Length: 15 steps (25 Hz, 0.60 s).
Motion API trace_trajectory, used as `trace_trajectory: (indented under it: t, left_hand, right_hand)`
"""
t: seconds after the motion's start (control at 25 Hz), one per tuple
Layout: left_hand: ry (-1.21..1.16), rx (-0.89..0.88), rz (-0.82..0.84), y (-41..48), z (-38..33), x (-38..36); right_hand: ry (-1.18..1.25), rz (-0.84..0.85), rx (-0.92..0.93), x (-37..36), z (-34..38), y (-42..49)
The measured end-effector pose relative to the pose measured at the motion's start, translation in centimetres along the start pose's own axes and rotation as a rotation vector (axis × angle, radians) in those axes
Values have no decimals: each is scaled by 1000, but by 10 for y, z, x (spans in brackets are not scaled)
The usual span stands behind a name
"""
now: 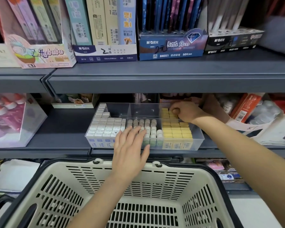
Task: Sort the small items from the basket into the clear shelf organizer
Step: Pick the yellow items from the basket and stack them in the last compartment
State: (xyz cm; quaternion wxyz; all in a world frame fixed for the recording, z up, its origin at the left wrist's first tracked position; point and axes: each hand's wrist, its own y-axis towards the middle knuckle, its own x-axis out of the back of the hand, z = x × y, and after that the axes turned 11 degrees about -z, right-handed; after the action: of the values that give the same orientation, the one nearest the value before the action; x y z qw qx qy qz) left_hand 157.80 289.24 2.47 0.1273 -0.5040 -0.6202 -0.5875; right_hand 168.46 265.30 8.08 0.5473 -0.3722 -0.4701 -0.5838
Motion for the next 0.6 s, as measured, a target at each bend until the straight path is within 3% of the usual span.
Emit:
trace_trajectory:
  t: [0.2,0.32,0.44,0.6]
  left_hand:
    - [-118,29,17,3,-2,8]
    - [-310,115,-76,2,13,25]
    - [-201,298,-230,2,52,44]
    - [-154,687,19,7,88,53]
  right_hand:
    - [8,18,37,11,4,-12]
    - [145,-232,-32,18,4,-48]
    - [322,-456,-113,10,3,-106]
    - [401,-391,-282,-15,-4,-146]
